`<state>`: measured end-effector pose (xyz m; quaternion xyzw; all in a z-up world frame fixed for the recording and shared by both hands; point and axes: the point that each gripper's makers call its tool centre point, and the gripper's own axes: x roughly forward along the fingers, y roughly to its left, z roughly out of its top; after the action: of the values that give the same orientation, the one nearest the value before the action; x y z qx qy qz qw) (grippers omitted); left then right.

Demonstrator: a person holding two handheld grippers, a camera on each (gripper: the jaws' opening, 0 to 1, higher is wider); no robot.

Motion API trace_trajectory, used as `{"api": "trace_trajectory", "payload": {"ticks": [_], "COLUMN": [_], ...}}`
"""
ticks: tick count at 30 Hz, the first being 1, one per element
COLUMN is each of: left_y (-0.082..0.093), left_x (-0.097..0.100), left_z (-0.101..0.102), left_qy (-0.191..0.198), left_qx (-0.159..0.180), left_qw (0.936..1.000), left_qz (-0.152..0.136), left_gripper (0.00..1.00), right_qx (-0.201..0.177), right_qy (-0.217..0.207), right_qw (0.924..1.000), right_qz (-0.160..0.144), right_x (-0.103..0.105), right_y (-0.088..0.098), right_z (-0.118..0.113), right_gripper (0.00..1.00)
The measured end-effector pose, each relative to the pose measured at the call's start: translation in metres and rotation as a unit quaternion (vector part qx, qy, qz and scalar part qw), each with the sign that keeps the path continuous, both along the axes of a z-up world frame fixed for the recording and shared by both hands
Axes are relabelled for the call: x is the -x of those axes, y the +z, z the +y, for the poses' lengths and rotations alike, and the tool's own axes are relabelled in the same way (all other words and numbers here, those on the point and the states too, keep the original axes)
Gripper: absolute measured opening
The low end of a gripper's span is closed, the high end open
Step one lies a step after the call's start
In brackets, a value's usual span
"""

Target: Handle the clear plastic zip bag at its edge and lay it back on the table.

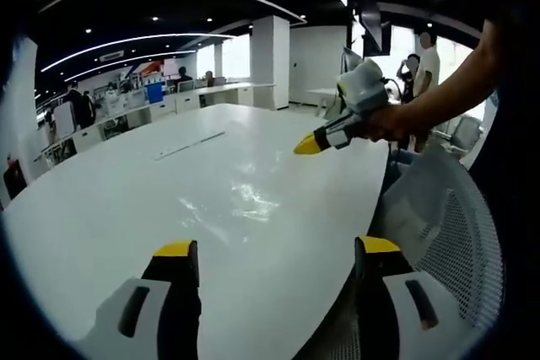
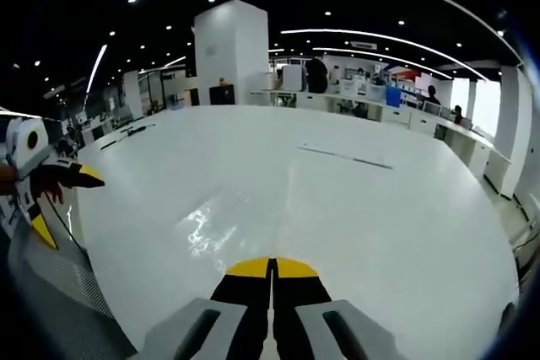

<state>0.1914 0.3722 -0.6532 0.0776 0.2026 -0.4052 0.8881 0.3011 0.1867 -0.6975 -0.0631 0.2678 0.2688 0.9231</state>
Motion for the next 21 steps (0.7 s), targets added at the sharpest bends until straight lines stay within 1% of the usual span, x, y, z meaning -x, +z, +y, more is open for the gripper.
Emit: {"api": "trace_trajectory", "payload": {"ticks": [1, 3, 5, 11, 21], "left_y": [0.004, 0.008, 0.013, 0.019, 0.029], "left_x": [-0.001, -0.004, -0.010, -0.023, -0.041], "left_z": [-0.002, -0.003, -0.005, -0.007, -0.015], "left_qy": [-0.007, -0.011, -0.015, -0.029, -0.046], "left_qx": [0.000, -0.002, -0.003, -0.013, -0.021], "left_qw": [1.0000, 0.9999, 0.9998, 0.9993, 0.9981], "left_qz": [-0.006, -0.008, -0.014, -0.021, -0.034], "left_gripper": [0.69, 0.67, 0.69, 0.67, 0.66], "right_qx": [0.001, 0.001, 0.000, 0.008, 0.026], "right_qy": [0.002, 0.004, 0.009, 0.031, 0.064], "right_qw": [1.0000, 1.0000, 0.9999, 0.9993, 0.9971], "right_qz": [-0.002, -0.005, -0.006, -0.018, -0.033], "right_x": [-0.001, -0.001, -0.003, 0.000, 0.003], "right_y": [0.002, 0.006, 0.009, 0.024, 0.037], "right_z": [0.000, 0.001, 0.003, 0.012, 0.020], "right_gripper": [0.00, 0.00, 0.00, 0.00, 0.00]}}
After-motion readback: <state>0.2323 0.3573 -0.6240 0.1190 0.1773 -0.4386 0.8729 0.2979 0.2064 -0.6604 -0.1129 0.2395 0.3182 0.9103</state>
